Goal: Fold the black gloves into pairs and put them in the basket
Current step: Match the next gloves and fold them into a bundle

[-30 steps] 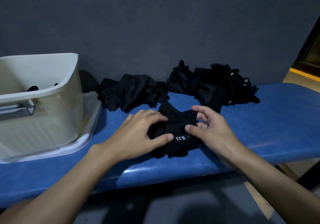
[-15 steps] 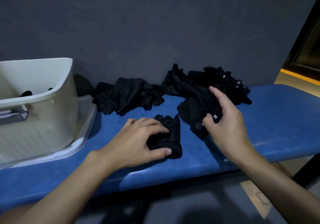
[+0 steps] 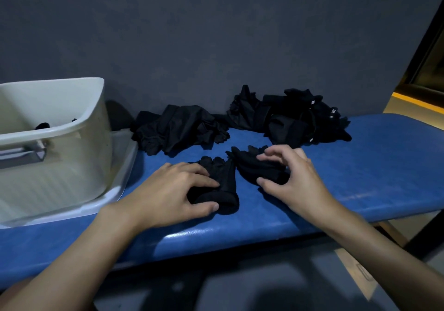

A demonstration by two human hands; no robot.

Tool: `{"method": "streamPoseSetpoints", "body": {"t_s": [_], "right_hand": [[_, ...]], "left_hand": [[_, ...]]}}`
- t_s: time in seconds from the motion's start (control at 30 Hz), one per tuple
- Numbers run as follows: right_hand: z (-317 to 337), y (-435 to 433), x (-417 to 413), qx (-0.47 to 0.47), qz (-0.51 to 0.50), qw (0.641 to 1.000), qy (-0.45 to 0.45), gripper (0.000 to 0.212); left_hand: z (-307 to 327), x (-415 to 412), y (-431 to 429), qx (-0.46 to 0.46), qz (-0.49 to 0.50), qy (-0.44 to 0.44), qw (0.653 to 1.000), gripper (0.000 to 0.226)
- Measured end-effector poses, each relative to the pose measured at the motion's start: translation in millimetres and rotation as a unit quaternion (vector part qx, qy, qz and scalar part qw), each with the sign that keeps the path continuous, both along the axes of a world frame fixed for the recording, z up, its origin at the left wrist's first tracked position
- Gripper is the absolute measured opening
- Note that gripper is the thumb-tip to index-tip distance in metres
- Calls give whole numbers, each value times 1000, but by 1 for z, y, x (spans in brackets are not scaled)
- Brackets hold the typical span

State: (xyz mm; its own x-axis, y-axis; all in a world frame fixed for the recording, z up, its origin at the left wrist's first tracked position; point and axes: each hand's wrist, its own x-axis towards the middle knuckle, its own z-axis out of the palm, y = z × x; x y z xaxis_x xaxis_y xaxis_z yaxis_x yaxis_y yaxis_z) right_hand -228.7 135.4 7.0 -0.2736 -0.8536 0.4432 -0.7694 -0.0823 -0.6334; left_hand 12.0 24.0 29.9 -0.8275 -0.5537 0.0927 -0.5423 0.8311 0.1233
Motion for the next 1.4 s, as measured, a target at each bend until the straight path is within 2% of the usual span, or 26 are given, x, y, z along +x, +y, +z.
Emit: {"method": "streamPoseSetpoints", "body": {"t_s": [0.1,0.23,0.33,0.43,0.6,0.8,0.93,1.07,1.23,1.4], "right_hand": [[-1,1,-1,19,-1,1000,18,37],[-9,-1,1,80,40,996,-10,40],[-10,-3,6,97,39,994,23,57],[-2,2,7,135,50,988,53,78],[0,4,-1,119,90,986,76,67],[-7,5,-4,184,58,955,225,77],[-2,7,6,189,34,948,253,70],[-1,8,7,153,14,952,264,77],[-6,4,3,191,35,946,259,75],[6,-3,6,137,35,959,246,74]], "left_hand": [[1,6,-2,2,4,-4,1000,74],[5,15,-3,8,5,-34,999,77],[8,18,-1,5,7,-39,999,77],[9,17,6,-11,1,-6,1000,72],[-2,6,11,7,-16,34,999,64],[-8,5,7,13,-10,-15,1000,72],[-5,10,1,16,-11,-37,999,73],[-3,12,2,24,-3,-8,1000,70],[-4,10,2,24,-8,-29,999,69],[5,10,-4,30,7,69,997,64]]}}
